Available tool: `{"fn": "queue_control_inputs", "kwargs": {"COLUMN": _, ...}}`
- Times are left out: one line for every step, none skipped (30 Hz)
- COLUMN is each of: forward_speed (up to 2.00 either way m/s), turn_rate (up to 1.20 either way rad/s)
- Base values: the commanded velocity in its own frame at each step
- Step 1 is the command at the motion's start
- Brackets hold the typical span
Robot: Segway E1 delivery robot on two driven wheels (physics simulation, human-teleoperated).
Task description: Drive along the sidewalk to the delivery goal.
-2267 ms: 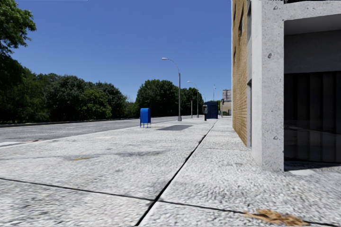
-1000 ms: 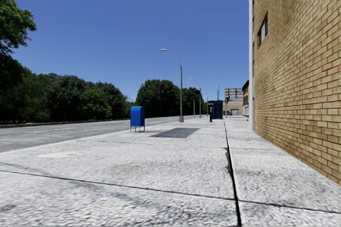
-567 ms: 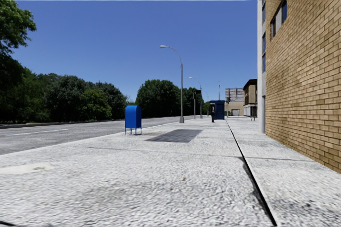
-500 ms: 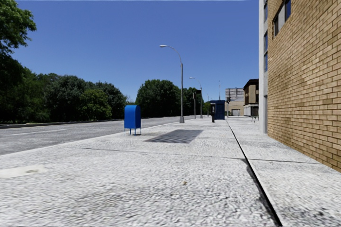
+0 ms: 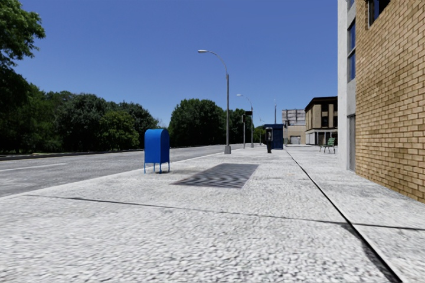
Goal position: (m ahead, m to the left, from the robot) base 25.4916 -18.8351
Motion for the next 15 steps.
{"fn": "queue_control_inputs", "kwargs": {"forward_speed": 1.74, "turn_rate": 0.0}}
{"fn": "queue_control_inputs", "kwargs": {"forward_speed": 1.73, "turn_rate": 0.0}}
{"fn": "queue_control_inputs", "kwargs": {"forward_speed": 1.72, "turn_rate": -0.02}}
{"fn": "queue_control_inputs", "kwargs": {"forward_speed": 1.7, "turn_rate": -0.21}}
{"fn": "queue_control_inputs", "kwargs": {"forward_speed": 1.68, "turn_rate": -0.28}}
{"fn": "queue_control_inputs", "kwargs": {"forward_speed": 1.67, "turn_rate": -0.3}}
{"fn": "queue_control_inputs", "kwargs": {"forward_speed": 1.67, "turn_rate": -0.3}}
{"fn": "queue_control_inputs", "kwargs": {"forward_speed": 1.66, "turn_rate": -0.37}}
{"fn": "queue_control_inputs", "kwargs": {"forward_speed": 1.65, "turn_rate": -0.52}}
{"fn": "queue_control_inputs", "kwargs": {"forward_speed": 1.64, "turn_rate": -0.65}}
{"fn": "queue_control_inputs", "kwargs": {"forward_speed": 1.63, "turn_rate": -0.73}}
{"fn": "queue_control_inputs", "kwargs": {"forward_speed": 1.61, "turn_rate": -0.75}}
{"fn": "queue_control_inputs", "kwargs": {"forward_speed": 1.61, "turn_rate": -0.75}}
{"fn": "queue_control_inputs", "kwargs": {"forward_speed": 1.61, "turn_rate": -0.75}}
{"fn": "queue_control_inputs", "kwargs": {"forward_speed": 1.6, "turn_rate": -0.75}}
